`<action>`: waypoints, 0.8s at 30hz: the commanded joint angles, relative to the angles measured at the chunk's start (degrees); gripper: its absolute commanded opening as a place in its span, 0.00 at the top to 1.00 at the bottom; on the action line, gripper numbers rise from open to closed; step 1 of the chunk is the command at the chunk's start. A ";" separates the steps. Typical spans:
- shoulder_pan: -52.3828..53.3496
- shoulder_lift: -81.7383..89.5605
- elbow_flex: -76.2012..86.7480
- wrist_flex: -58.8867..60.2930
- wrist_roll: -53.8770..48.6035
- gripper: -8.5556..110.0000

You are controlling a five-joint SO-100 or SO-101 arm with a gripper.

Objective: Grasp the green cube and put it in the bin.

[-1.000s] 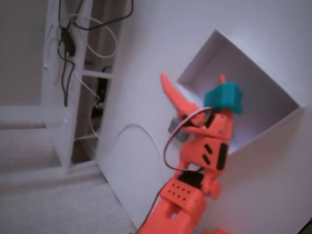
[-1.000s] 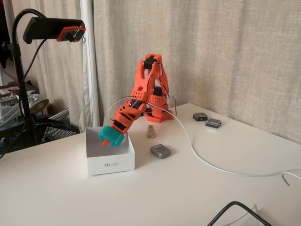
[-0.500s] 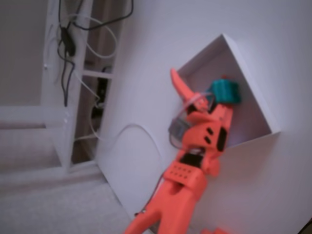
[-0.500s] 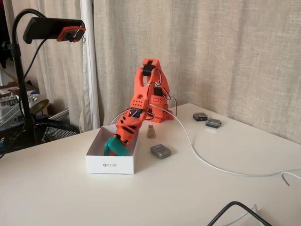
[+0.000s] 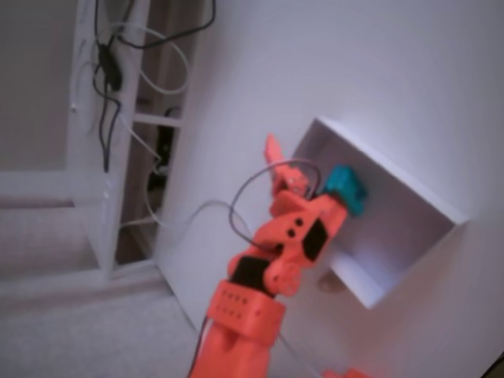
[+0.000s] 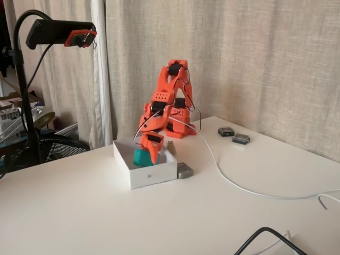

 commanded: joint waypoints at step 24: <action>-2.37 22.85 -4.04 31.55 -2.81 0.49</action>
